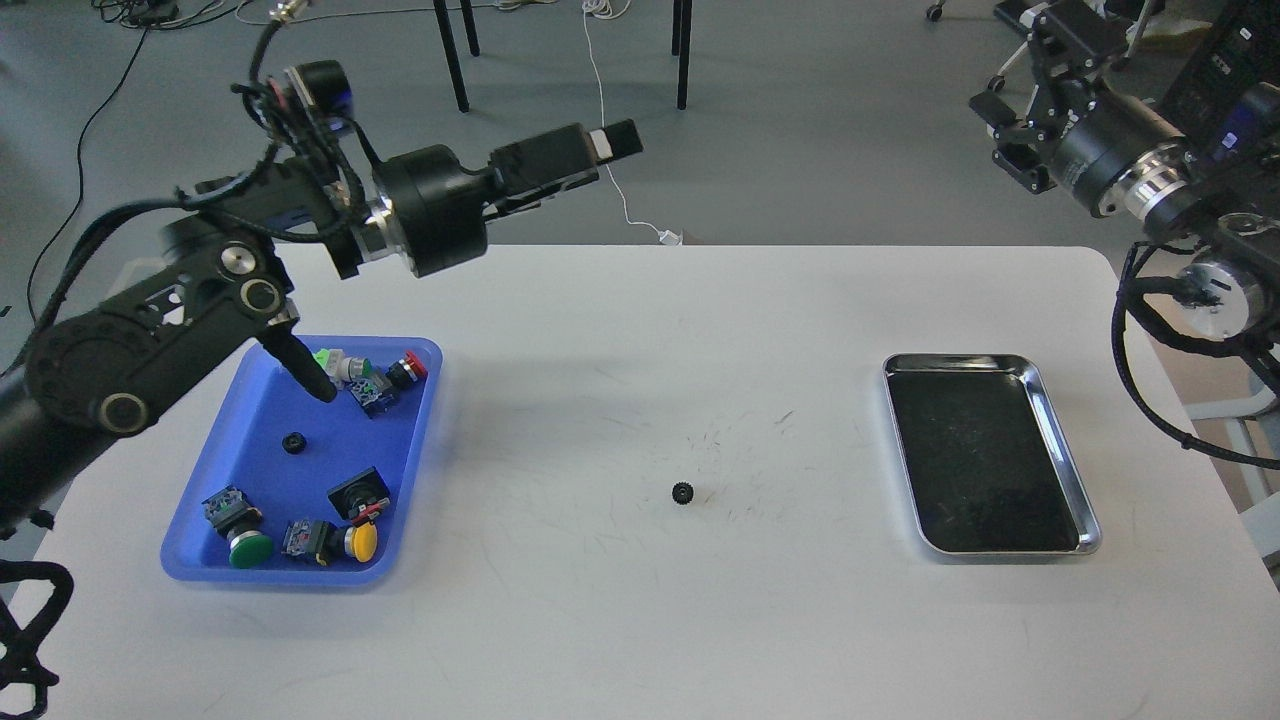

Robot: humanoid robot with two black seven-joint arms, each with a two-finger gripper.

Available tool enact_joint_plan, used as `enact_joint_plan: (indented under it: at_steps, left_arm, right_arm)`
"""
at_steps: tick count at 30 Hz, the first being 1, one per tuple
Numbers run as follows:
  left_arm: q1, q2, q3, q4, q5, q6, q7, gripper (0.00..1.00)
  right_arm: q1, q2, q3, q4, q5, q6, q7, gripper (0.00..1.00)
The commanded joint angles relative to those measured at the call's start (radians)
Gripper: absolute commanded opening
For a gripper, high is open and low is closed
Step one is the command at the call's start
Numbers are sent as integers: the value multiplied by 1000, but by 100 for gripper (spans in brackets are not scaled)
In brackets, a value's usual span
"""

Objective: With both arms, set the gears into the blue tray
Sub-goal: 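Raise the right arm away and reach the left arm toward the part, then lower the left gripper onto the second black part and grasp it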

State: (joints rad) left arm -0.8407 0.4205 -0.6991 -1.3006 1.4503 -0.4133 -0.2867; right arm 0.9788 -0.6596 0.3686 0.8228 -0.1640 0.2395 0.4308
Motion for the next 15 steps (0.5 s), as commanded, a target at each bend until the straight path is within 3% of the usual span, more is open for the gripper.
enact_joint_plan:
  at_steps: [1, 4, 5, 6, 9, 15]
  left_arm:
    - [3, -29, 1, 0, 76, 2, 1, 96]
    - [3, -29, 1, 0, 76, 2, 1, 96]
    - [-4, -116, 233, 4, 554, 130, 0, 92]
    - [-3, -118, 272, 9, 618, 157, 0, 92]
    - [-1, -144, 364, 27, 722, 203, 3, 90]
    - [6, -200, 435, 119, 731, 209, 18, 87]
  right_arm:
    - [-14, -12, 7, 1, 61, 11, -1, 98]
    - [-14, -12, 7, 1, 61, 11, -1, 98]
    - [-145, -18, 91, 13, 330, 117, -3, 99]
    - [-160, -17, 113, 15, 339, 116, -3, 99]
    - [-201, -6, 171, 32, 343, 116, -3, 99]
    - [-340, 38, 318, 50, 392, 127, -12, 99]
